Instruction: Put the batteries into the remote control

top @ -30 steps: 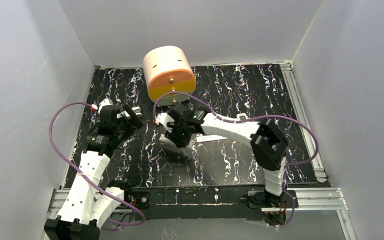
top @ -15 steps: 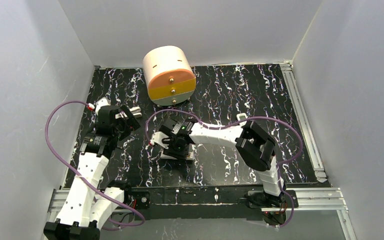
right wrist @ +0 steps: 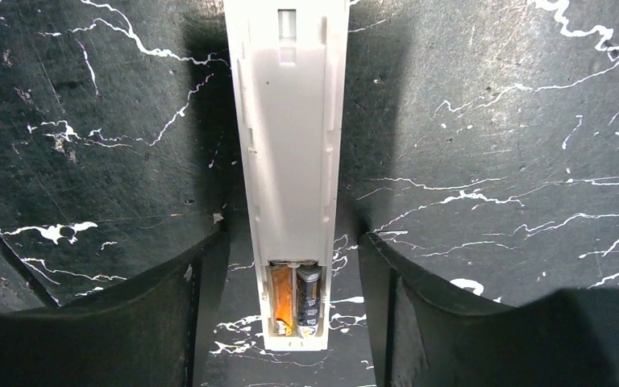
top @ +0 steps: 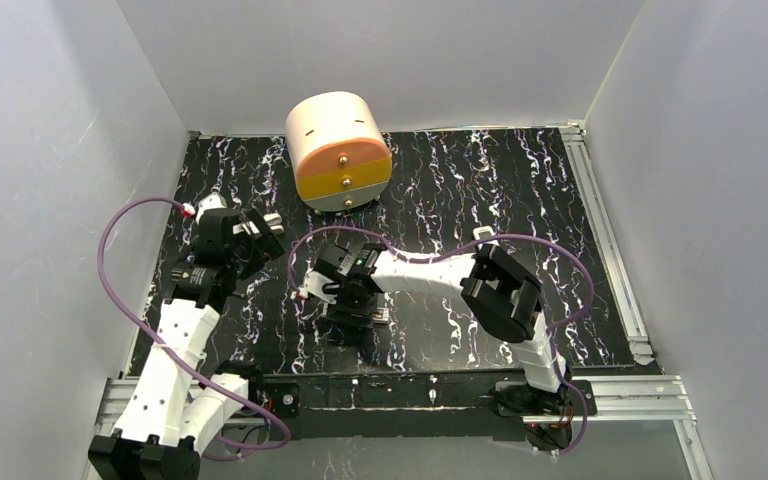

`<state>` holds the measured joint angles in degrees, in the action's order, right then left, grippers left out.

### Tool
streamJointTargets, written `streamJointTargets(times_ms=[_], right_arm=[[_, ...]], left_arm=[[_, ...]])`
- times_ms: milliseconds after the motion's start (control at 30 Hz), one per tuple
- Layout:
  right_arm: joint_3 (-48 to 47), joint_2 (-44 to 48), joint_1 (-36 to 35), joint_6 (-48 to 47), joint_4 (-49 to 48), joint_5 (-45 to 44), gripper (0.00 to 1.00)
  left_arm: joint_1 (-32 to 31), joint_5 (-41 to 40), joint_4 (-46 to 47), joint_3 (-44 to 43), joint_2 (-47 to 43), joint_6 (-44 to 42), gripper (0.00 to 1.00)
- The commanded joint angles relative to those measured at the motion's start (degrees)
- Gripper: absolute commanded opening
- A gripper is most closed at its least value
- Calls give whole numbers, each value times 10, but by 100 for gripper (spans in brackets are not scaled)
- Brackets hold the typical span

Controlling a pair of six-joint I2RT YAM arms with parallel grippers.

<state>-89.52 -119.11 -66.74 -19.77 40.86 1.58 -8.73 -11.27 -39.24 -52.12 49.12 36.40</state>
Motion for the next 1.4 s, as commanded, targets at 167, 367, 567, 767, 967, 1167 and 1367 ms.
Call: streamJointTargets(times_ms=[167,367,567,767,967,1167,1367], right_arm=[[13,96,11,67,-71,30,76],[163,249,97,256,-269,80,74],[310,386,208,477,-328,-59,73],[354,415,299,582,-207,-102,71],[396,408,353,586,-214,-89,69],[394,347,384,571,-201,-75,61],[387,305,388,547,-217,-57,50]], left_arm=[[4,66,21,-21,18,-28,99],[4,165,38,-24,35,-78,99],[3,340,123,7,76,-41,99],[-62,384,242,53,131,49,99],[-137,388,357,82,229,129,98],[-178,365,438,94,317,164,88],[-194,334,512,116,360,183,70]])
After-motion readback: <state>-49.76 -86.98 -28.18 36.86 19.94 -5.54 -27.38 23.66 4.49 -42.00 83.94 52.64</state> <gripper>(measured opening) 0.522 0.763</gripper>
